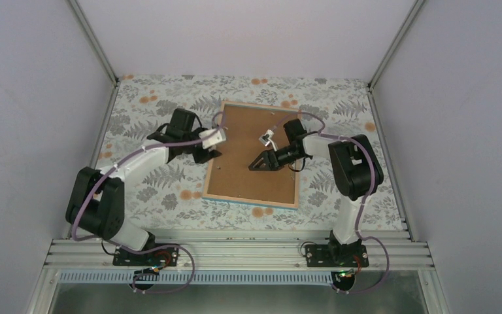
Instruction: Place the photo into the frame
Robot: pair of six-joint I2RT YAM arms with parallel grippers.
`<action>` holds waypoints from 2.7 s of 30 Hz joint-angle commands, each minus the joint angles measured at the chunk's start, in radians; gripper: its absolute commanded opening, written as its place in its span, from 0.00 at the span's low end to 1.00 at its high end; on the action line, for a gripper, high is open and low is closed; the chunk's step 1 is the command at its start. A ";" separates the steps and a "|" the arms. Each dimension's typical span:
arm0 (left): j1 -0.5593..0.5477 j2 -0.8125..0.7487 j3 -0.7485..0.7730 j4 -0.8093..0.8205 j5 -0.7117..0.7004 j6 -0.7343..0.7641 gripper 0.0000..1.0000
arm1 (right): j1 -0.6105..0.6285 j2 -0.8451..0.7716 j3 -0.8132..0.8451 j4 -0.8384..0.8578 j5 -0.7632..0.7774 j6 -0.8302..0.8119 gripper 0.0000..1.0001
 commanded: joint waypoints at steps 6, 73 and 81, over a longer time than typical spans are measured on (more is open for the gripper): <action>0.050 0.156 0.047 0.004 -0.138 -0.313 0.58 | 0.075 0.032 0.085 0.132 0.164 0.112 0.59; 0.003 0.422 0.360 0.029 -0.189 -0.403 0.61 | 0.120 0.049 0.110 0.076 0.367 -0.031 0.30; 0.004 0.632 0.626 0.003 -0.217 -0.503 0.66 | 0.037 0.115 0.286 0.126 0.441 0.062 0.31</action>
